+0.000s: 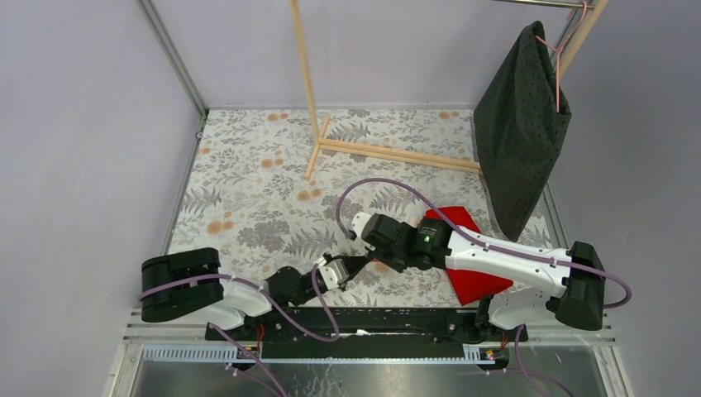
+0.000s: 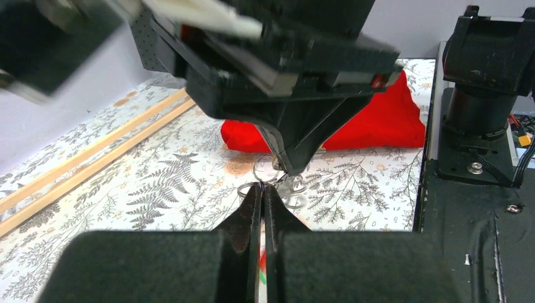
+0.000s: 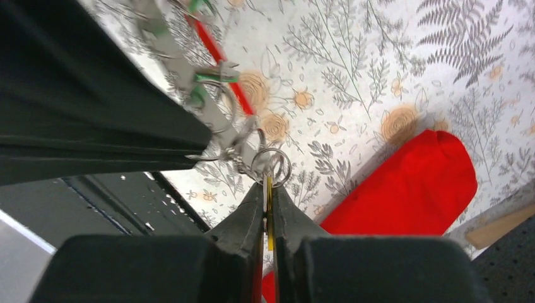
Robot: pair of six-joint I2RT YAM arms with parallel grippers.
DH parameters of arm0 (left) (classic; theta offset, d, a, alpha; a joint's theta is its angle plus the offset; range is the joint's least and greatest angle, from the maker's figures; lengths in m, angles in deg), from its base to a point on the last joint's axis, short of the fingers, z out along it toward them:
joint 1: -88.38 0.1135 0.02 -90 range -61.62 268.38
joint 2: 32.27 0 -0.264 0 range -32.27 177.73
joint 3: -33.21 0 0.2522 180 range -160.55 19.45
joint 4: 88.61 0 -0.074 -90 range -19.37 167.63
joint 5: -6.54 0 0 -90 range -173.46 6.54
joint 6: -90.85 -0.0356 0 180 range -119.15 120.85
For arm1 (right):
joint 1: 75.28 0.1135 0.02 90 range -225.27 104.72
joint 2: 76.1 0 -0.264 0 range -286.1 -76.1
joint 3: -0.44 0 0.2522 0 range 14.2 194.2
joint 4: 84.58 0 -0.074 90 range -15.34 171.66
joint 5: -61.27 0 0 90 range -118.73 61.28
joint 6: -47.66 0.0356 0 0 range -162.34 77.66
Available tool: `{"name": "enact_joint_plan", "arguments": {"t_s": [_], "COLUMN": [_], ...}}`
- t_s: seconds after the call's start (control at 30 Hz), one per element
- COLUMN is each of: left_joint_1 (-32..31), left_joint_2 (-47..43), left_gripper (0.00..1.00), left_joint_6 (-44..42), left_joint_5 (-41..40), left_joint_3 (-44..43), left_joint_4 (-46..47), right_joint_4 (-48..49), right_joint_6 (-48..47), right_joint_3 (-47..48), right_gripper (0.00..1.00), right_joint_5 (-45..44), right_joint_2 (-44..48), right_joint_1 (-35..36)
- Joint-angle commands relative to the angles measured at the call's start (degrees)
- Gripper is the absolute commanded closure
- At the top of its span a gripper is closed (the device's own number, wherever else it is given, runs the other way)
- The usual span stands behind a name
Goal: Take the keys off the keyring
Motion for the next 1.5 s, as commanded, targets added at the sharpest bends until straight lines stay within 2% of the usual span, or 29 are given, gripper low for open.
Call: {"name": "enact_joint_plan", "arguments": {"t_s": [0.0, 0.27, 0.4, 0.47, 0.63, 0.7, 0.8, 0.97, 1.27, 1.47], "left_joint_1": [0.1, 0.1, 0.2, 0.2, 1.0, 2.5, 5.6, 10.7, 15.8, 19.7], "left_joint_2": [-4.1, -4.3, -2.7, -2.9, -8.7, -12.6, -18.6, -24.0, -20.6, -18.2], "left_gripper": [1.00, 1.00, 1.00, 1.00, 1.00, 1.00, 1.00, 1.00, 1.00, 1.00], "left_joint_6": [-0.4, 0.0, 5.4, 8.0, 16.5, 20.4, 26.2, 32.9, 40.1, 43.6], "left_joint_5": [0.5, -0.4, -4.7, -6.1, -15.2, -17.7, -19.7, -19.3, -16.3, -14.7], "left_joint_3": [0.6, 0.4, 2.1, 2.1, 1.3, 0.5, -2.1, -5.4, -14.9, -18.4], "left_joint_4": [1.2, -1.7, 2.9, 2.0, -8.2, -15.5, -29.3, -44.7, -63.6, -69.7], "right_joint_4": [0.1, 2.2, 4.3, 7.4, 15.3, 18.8, 24.6, 31.6, 38.4, 40.7], "right_joint_6": [0.9, 1.5, 4.2, 6.5, 13.5, 15.3, 18.3, 24.1, 27.0, 27.6], "right_joint_3": [-2.5, -3.3, -2.6, -2.8, -4.0, -5.0, -6.9, -7.7, -7.9, -9.5], "right_gripper": [1.00, 1.00, 1.00, 1.00, 1.00, 1.00, 1.00, 1.00, 1.00, 1.00], "right_joint_5": [-1.6, -2.4, -4.1, -4.2, -4.5, -4.2, -2.4, -1.2, -3.8, -5.5], "right_joint_2": [0.2, 0.4, 0.1, 0.5, 0.8, 0.4, -0.8, -4.7, -11.6, -13.2], "right_joint_1": [-2.3, -3.0, -5.1, -6.8, -11.8, -13.3, -15.2, -18.6, -23.0, -25.3]}}
